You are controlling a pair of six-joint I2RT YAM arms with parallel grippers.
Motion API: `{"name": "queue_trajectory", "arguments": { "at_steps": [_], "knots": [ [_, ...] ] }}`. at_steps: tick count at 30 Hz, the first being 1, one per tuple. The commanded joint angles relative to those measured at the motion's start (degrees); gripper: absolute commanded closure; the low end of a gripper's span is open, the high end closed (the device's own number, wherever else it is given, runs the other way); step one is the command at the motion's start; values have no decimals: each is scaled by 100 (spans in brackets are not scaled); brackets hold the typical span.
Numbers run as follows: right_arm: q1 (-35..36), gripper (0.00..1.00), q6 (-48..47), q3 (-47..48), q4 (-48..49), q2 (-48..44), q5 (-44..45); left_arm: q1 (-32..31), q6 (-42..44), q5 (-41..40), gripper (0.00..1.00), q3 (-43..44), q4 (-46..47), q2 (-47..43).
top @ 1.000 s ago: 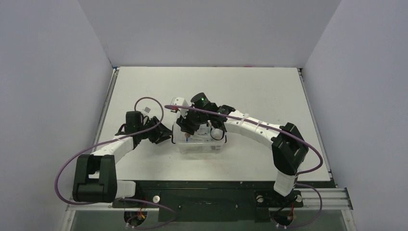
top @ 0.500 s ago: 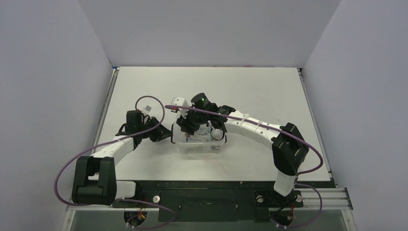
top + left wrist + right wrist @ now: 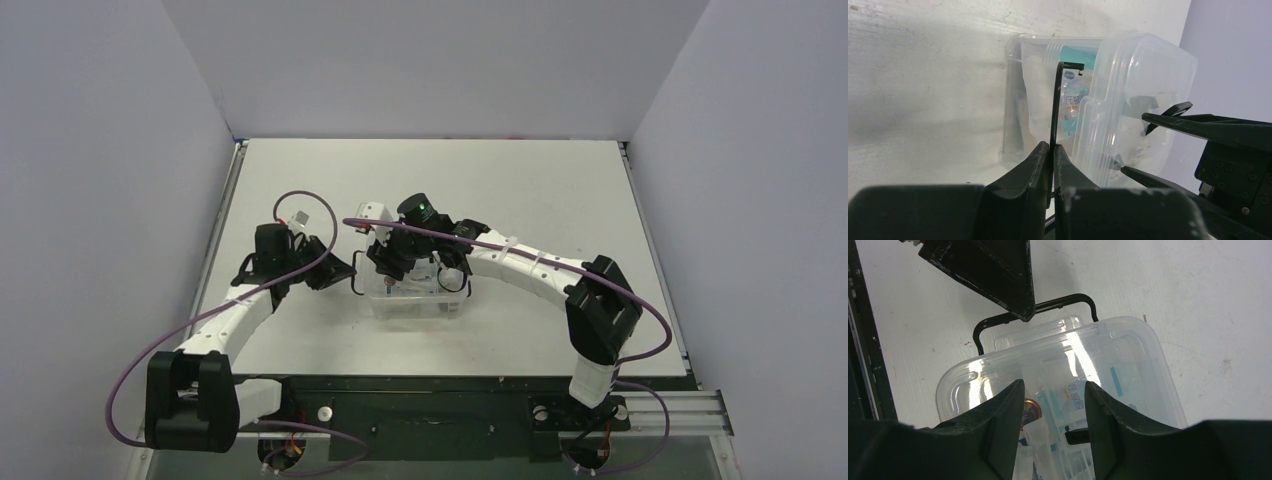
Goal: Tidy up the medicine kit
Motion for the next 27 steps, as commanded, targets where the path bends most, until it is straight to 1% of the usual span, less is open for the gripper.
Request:
{"name": "queue_trajectory", "arguments": {
  "at_steps": [1,9,18,27],
  "knots": [
    [21,56,-68,-313,-835,124,297,-26,22,142,100,376,88,-203],
    [21,56,-59,-312,-829,130,292,-80,-7,208,100,514,58,-304],
    [29,56,-52,-321,-835,134,296,-141,-60,210,87,590,75,-346],
    [29,56,-51,-336,-835,141,314,-189,-89,212,83,625,91,-396]
  ]
}}
